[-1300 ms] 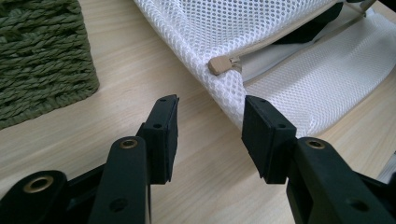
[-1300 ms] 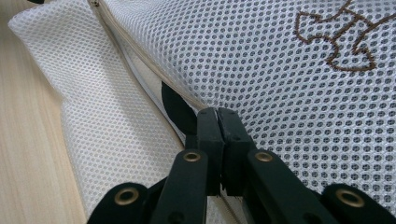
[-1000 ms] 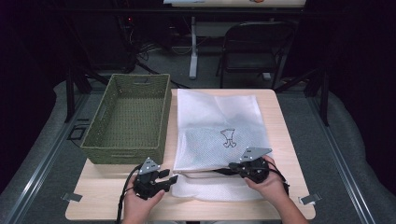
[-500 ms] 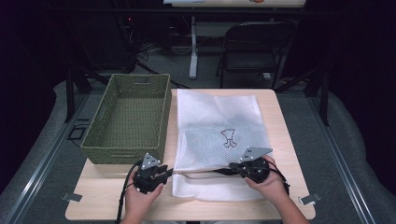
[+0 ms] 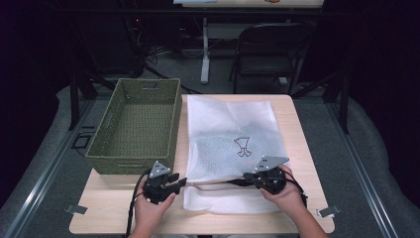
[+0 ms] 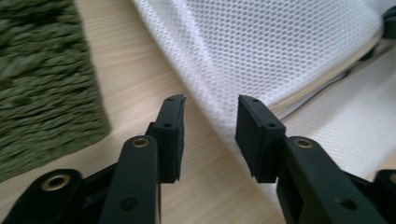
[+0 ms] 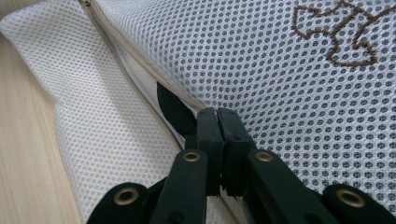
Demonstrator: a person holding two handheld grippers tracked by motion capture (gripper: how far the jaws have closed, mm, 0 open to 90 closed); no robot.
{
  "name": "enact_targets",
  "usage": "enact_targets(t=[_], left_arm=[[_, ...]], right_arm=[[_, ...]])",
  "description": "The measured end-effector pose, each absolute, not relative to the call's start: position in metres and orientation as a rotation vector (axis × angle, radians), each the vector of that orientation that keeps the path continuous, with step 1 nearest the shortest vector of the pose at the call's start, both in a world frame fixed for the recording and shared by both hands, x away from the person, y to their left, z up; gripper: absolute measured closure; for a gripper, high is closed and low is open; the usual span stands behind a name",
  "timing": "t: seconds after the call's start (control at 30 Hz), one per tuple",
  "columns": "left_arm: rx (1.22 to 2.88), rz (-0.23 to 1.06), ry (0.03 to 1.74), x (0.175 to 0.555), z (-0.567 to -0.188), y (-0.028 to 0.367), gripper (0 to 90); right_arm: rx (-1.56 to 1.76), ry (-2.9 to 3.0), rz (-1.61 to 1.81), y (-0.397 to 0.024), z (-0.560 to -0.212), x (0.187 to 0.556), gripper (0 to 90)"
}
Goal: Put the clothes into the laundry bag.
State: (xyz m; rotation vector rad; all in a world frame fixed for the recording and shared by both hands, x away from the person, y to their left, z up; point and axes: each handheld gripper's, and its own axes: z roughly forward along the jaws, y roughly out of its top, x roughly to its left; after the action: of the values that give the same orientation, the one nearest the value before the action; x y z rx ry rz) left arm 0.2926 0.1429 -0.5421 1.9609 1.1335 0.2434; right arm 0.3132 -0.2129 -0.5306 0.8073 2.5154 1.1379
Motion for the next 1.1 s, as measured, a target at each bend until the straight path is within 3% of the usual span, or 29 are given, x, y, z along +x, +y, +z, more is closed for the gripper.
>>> enact_targets(t=[0.6,0.97,1.1], left_arm=[[1.951,0.159,1.206,0.314,-0.555,0.126,46.0],[1.945,0.094,1.224,0.321,-0.563,0.121,44.8],[1.947,0.075,1.218,0.322,-0.565,0.12,48.2]], right_arm=[[0.802,2.515,1.132,-0.212,-0.531,0.313,88.7],[0.789,2.519,1.114,-0.21,-0.532,0.313,88.6],[0.785,2.521,1.107,-0.209,-0.533,0.313,88.7]])
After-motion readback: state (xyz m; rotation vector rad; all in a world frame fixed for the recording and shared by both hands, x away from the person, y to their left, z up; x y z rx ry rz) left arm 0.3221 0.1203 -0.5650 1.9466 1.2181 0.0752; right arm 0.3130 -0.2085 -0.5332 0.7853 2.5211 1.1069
